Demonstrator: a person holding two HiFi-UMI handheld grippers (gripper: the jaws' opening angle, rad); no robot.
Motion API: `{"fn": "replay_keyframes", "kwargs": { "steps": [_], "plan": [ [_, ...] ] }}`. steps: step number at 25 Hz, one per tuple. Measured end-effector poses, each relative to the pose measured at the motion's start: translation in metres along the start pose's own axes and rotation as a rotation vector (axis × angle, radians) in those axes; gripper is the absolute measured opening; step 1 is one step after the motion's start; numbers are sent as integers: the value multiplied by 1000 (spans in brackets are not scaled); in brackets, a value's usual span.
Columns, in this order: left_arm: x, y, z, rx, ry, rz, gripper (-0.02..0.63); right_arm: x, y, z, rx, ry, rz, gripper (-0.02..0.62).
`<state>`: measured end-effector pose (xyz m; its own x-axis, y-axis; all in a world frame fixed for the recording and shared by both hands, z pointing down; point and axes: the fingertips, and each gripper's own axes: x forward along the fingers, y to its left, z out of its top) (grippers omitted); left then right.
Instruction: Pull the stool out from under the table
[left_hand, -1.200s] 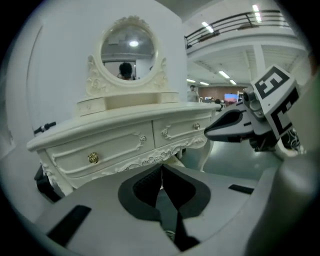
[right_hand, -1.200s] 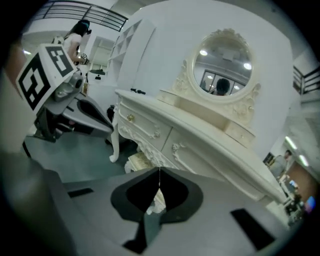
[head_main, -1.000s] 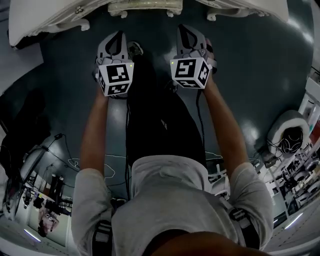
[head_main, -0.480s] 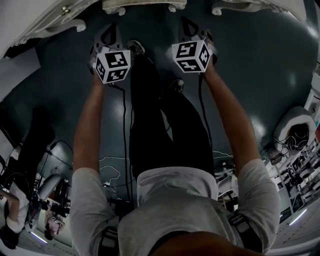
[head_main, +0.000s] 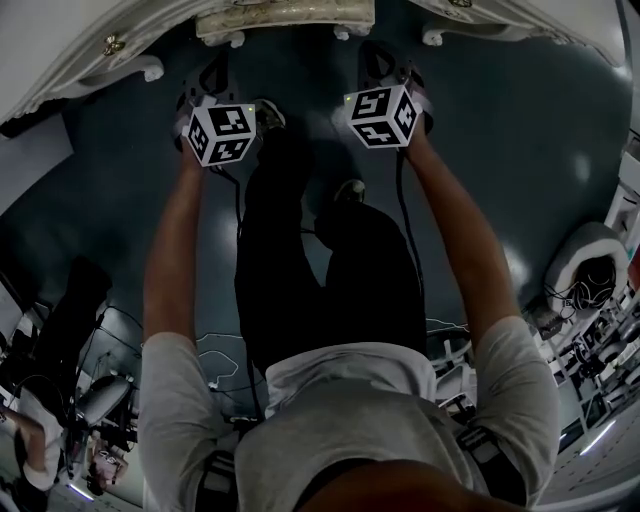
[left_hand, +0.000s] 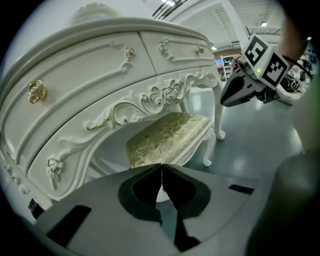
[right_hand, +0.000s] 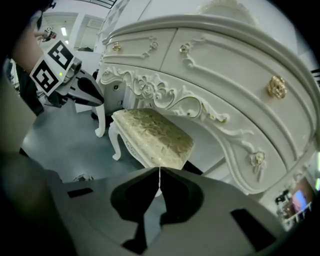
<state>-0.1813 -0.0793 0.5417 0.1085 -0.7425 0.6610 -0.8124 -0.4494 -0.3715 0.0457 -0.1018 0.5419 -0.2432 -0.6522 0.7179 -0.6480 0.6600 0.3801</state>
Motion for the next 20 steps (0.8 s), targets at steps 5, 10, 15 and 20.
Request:
{"fn": "replay_keyframes", "kwargs": {
  "steps": [5, 10, 15, 20],
  "plan": [
    [28, 0, -10, 143, 18, 9, 6, 23, -3, -2, -151, 6, -40, 15],
    [56, 10, -20, 323, 46, 76, 22, 53, 2, -10, -337, 32, -59, 195],
    [93, 17, -35, 658, 87, 119, 275, 81, 2, -15, -616, 63, -123, 249],
    [117, 27, -48, 736, 161, 106, 294, 107, 1, -26, -713, 98, -117, 267]
  ]
}}
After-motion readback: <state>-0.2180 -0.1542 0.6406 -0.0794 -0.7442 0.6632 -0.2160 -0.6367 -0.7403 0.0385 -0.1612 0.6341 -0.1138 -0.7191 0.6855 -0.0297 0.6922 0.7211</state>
